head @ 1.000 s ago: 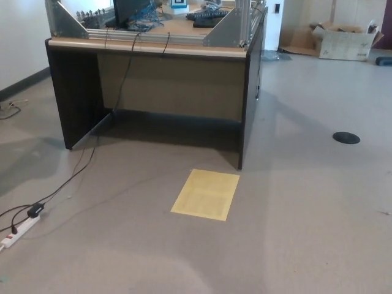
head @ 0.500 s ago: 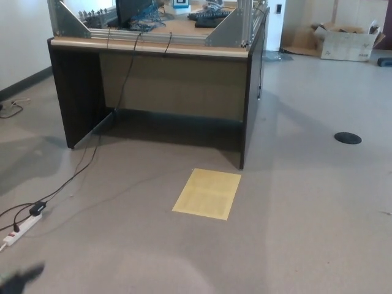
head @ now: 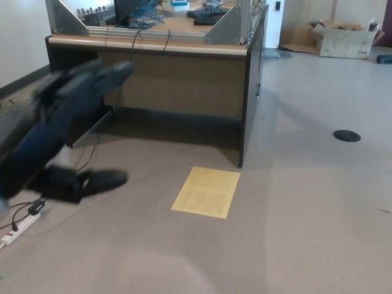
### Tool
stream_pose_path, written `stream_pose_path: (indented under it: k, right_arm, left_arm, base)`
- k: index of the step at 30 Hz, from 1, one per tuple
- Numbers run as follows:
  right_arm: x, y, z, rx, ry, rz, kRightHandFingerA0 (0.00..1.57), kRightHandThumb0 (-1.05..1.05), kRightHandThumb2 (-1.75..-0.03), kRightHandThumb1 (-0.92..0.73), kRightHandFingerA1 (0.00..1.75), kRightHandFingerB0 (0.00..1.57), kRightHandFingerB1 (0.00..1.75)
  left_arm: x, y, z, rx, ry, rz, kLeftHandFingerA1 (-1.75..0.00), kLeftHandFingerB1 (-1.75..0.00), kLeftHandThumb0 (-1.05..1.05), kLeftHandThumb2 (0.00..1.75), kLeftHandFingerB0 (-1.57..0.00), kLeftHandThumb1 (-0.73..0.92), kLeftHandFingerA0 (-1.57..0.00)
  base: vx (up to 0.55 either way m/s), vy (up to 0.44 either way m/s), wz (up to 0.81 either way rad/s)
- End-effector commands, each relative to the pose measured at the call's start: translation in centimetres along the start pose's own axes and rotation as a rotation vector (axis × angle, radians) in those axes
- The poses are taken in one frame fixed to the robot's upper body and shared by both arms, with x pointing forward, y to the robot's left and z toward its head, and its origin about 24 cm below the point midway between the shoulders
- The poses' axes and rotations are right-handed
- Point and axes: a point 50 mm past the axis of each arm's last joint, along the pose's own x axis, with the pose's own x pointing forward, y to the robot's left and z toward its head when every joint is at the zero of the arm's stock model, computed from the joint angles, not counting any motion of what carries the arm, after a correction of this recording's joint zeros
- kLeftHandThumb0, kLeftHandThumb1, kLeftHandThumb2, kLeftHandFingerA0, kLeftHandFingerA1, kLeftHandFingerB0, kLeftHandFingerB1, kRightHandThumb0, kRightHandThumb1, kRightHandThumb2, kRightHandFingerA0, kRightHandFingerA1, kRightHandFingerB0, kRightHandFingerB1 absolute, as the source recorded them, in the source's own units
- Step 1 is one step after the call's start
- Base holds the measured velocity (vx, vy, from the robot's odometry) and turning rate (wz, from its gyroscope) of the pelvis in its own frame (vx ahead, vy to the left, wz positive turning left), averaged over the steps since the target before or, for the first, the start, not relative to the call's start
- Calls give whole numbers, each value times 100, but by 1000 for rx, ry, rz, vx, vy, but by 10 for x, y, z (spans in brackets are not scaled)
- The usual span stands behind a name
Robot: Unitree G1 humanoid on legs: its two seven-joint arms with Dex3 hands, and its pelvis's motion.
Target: A person hands over a black lunchbag to the robot and the robot uses its left hand to grab the strips of the lunchbag, the gives it back to the person.
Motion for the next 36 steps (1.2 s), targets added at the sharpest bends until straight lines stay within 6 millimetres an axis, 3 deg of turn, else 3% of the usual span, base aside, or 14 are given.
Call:
stream_pose_path:
  k: [1,11,12,13,21,22,28,29,34,35,36]
  right_arm:
    - [0,-6,3,5,-35,-18,44,-68,-63,-75,41,40,38]
    - [0,-4,4,7,-51,-11,47,-71,-63,-70,43,40,38]
    - [-1,-3,4,10,-54,-4,46,-70,-62,-71,43,40,38]
    - [-1,-3,4,8,-56,-3,46,-69,-62,-74,42,41,38]
    - [0,-3,5,-28,-55,14,45,-71,-63,-75,41,40,38]
    - [1,-3,4,-28,-53,12,45,-73,-63,-71,42,38,38]
    - [-1,-4,3,-22,-53,16,47,-71,-62,-71,43,39,38]
    - [-1,-4,3,-21,-54,16,47,-71,-62,-71,44,39,38]
    - [-4,-3,0,-25,-50,12,49,-69,-62,-70,44,40,39]
    - [-4,-2,0,-18,-48,13,48,-69,-62,-70,44,40,39]
    - [-4,-2,0,-16,-46,15,48,-70,-62,-70,44,40,38]
  left_arm:
    - [34,-2,12,27,11,-60,-20,-23,-70,86,-6,45,0]
    - [79,-25,36,-16,-56,-69,-18,-19,-75,83,-8,47,-4]
    - [81,-27,38,-16,-54,-73,-19,-20,-79,68,-7,49,-4]
    - [82,-28,39,-17,-53,-76,-20,-23,-69,86,-6,44,0]
    - [93,-43,50,-33,-75,-79,-17,-19,-75,81,-6,47,-6]
    - [94,-44,51,-30,-76,-77,-18,-21,-71,86,-6,45,0]
    - [94,-52,60,-17,-80,-85,-16,-18,-74,90,-3,48,-2]
    - [93,-52,60,-17,-79,-86,-21,-22,-82,62,-3,61,0]
    - [94,-60,63,-20,-93,-89,-24,-24,-77,60,-1,63,0]
    - [96,-62,63,-12,-93,-88,-17,-18,-76,89,-5,50,-3]
    - [97,-63,63,-7,-93,-88,-25,-24,-77,60,-1,63,0]
  base:
    - [0,0,0]
    - [0,0,0]
    - [0,0,0]
    - [0,0,0]
    - [0,0,0]
    - [0,0,0]
    - [0,0,0]
    - [0,0,0]
    - [0,0,0]
    - [0,0,0]
    - [0,0,0]
